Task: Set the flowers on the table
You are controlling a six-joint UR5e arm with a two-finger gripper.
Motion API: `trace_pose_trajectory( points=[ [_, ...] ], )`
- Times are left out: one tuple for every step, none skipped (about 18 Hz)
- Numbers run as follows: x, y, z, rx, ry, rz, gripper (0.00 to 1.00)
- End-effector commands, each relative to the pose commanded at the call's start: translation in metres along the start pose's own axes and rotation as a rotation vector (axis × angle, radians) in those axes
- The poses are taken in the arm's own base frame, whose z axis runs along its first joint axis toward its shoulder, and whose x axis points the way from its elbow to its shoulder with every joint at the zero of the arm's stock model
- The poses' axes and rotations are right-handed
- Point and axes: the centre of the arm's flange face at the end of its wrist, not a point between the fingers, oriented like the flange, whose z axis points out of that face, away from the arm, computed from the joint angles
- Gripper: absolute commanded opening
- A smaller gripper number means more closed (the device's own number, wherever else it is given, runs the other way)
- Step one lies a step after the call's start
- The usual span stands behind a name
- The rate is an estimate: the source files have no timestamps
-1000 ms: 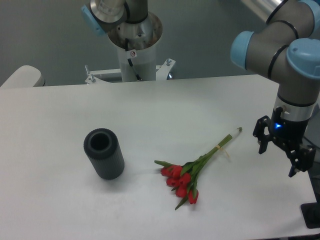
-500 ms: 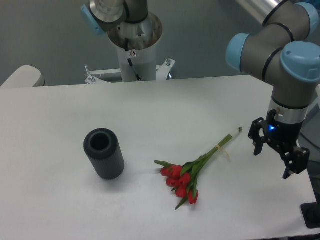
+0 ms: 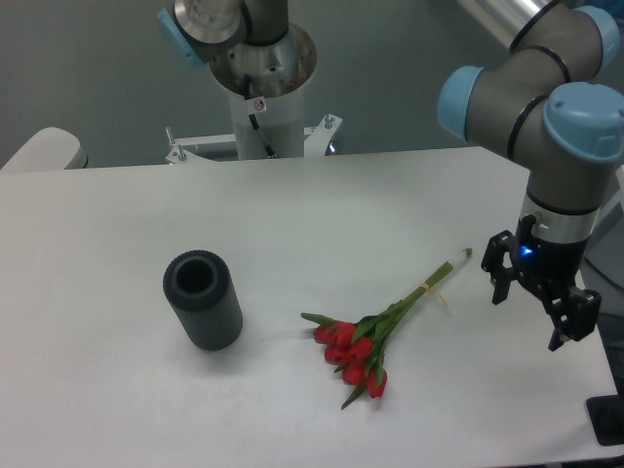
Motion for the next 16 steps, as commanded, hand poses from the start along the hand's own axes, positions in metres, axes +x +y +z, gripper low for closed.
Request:
trace_pose_trajectory(
  points=[
    [0.0001, -0.0011, 0.0001, 0.001, 0.0, 0.001, 1.0],
    [0.0, 0.0, 0.0, 0.0, 0.0, 0.0, 1.0],
    [0.0001, -0.0009, 0.0013, 0.001, 0.002, 0.001, 1.0],
    [0.0, 0.0, 0.0, 0.0, 0.0, 0.0, 1.0],
    [0.0, 0.0, 0.0, 0.0, 0.0, 0.002, 1.0],
    [0.0, 0.0, 0.0, 0.0, 0.0, 0.002, 1.0],
    [-0.0004, -0.0001, -0.0007, 0.0, -0.001, 0.002, 1.0],
    [-0.0004, -0.0001, -0.0007, 0.0, -0.001, 0.002, 1.0],
    [-0.0004, -0.0001, -0.0007, 0.0, -0.001, 0.002, 1.0],
    [-0.0004, -0.0001, -0.0007, 0.0, -0.001, 0.002, 1.0],
    [-0.0004, -0.0001, -0.0007, 0.0, -0.001, 0.002, 1.0],
    [-0.0004, 0.0001, -0.0007, -0.002, -0.001, 0.0, 1.0],
    [0.0002, -0.0004, 0.0001, -0.007, 0.001, 0.003, 1.0],
    [0.0003, 0.0008, 0.0001, -0.019, 0.003, 0.003, 1.0],
    [0.0001, -0.0013, -0.0002, -0.02, 0.002, 0.006, 1.0],
    [0.0003, -0.0034, 0.0, -0.02, 0.002, 0.007, 1.0]
  ],
)
